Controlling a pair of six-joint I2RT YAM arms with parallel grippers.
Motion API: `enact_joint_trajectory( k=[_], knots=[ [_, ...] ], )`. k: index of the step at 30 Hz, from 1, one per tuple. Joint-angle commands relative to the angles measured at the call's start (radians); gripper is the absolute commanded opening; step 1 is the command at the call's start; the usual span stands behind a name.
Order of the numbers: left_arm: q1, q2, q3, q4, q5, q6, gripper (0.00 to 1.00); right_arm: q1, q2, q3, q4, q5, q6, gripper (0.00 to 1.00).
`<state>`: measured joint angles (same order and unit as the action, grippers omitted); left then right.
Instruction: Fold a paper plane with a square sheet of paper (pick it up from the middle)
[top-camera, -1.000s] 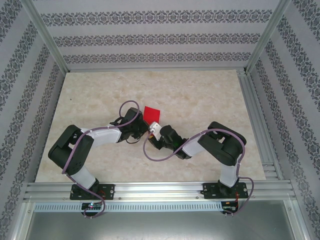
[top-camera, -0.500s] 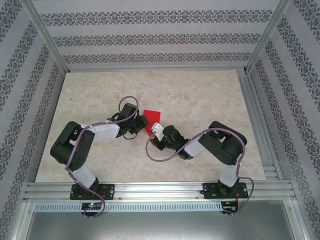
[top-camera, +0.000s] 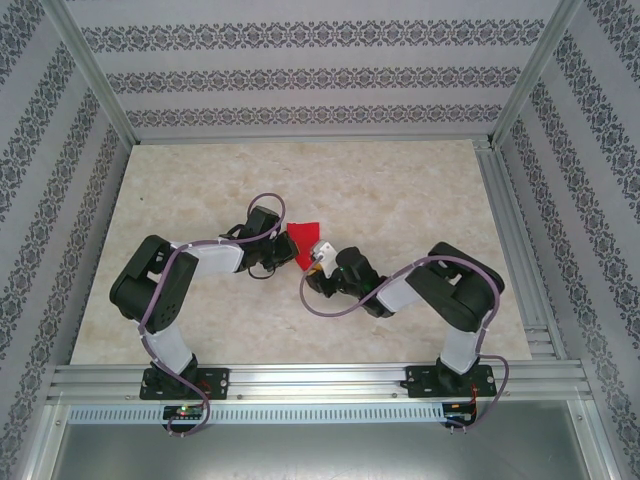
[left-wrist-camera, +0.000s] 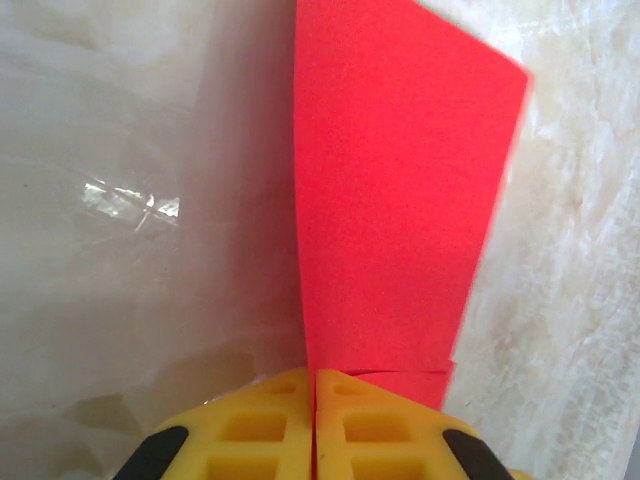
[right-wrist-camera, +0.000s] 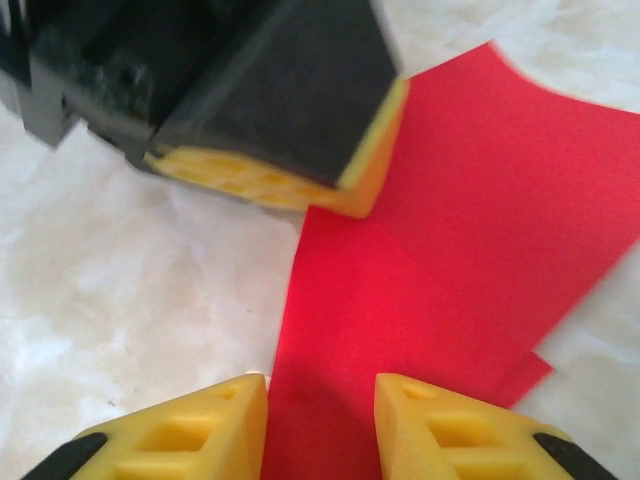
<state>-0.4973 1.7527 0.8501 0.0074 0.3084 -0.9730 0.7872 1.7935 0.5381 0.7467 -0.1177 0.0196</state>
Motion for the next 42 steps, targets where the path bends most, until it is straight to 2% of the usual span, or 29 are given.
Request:
enact_joint_trajectory(
  k=[1,6,13,22,29,35,42],
  knots=[
    [0.011,-0.043,0.013,-0.005,-0.023,-0.011,0.06,-0.028,-0.097,-0.024,0.078,-0.03,0.079,0.41],
    [0.01,-0.088,0.029,-0.068,-0.065,-0.047,0.05,-0.025,-0.151,-0.019,0.017,-0.001,0.07,0.51],
    [0.007,-0.103,0.05,-0.105,-0.059,-0.087,0.05,0.061,-0.09,0.035,-0.063,0.083,-0.059,0.53],
    [0.008,-0.117,0.053,-0.131,-0.052,-0.113,0.05,0.112,0.042,0.067,0.035,0.172,-0.191,0.47],
    [0.008,-0.116,0.054,-0.132,-0.037,-0.12,0.05,0.114,0.101,0.088,0.101,0.258,-0.214,0.4],
    [0.008,-0.115,0.054,-0.138,-0.037,-0.118,0.05,0.115,0.113,0.101,0.114,0.265,-0.236,0.34],
    [0.008,-0.107,0.053,-0.144,-0.046,-0.113,0.05,0.115,0.085,0.102,0.102,0.246,-0.228,0.36]
  ],
)
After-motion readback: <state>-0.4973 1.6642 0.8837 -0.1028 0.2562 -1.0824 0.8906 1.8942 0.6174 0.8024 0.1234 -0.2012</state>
